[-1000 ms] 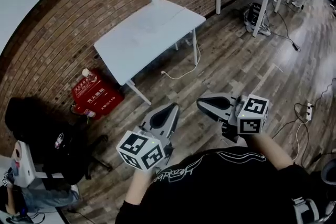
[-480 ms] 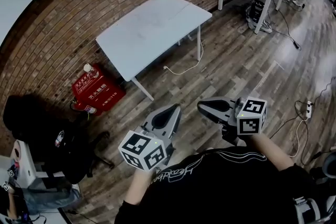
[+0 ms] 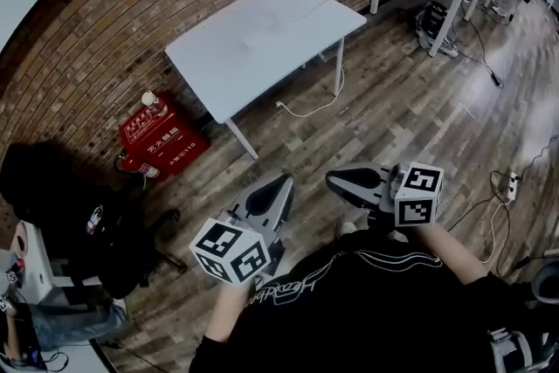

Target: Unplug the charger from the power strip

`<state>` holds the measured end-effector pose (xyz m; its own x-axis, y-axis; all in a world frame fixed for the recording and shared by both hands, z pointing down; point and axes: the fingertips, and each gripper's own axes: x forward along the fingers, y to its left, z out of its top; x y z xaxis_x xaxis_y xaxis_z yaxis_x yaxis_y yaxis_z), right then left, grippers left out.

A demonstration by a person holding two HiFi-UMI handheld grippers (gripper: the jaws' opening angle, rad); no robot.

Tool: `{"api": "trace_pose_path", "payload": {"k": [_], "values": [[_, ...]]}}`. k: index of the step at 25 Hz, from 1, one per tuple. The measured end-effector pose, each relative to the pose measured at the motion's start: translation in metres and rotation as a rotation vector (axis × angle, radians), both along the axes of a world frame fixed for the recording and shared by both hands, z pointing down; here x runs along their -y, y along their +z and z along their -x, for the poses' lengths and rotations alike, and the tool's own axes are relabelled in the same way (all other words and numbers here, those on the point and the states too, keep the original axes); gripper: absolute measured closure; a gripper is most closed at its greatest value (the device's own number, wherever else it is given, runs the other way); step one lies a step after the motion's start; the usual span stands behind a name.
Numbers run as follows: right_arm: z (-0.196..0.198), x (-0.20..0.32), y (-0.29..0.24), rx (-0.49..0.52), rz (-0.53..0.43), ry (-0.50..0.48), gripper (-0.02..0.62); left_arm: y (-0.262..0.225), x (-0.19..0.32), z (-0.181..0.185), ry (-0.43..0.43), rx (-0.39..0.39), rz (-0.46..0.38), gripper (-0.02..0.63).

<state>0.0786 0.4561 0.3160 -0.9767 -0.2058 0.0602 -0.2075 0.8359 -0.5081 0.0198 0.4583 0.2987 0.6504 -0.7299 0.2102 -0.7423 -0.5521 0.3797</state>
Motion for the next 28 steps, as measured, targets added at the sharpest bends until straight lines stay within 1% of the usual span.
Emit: {"api": "trace_pose_path", "payload": {"k": [6, 11, 15, 18, 23, 28], "values": [[0.002, 0.027, 0.008, 0.019, 0.042, 0.023, 0.598, 0.008, 0.019, 0.007, -0.015, 0.026, 0.003, 0.603], [0.003, 0.071, 0.016, 0.022, 0.052, 0.012, 0.598, 0.016, 0.06, 0.013, -0.038, 0.038, 0.012, 0.603], [0.007, 0.128, 0.023, 0.03, 0.076, -0.002, 0.598, 0.022, 0.116, 0.021, -0.059, 0.031, 0.024, 0.603], [0.006, 0.177, 0.025, 0.03, 0.077, -0.011, 0.598, 0.026, 0.166, 0.019, -0.066, 0.02, 0.033, 0.603], [-0.002, 0.259, 0.028, 0.035, 0.085, 0.007, 0.598, 0.027, 0.249, 0.005, -0.034, 0.046, 0.017, 0.603], [-0.012, 0.32, 0.03, 0.038, 0.083, 0.027, 0.598, 0.027, 0.316, -0.002, -0.024, 0.063, -0.004, 0.601]]}}
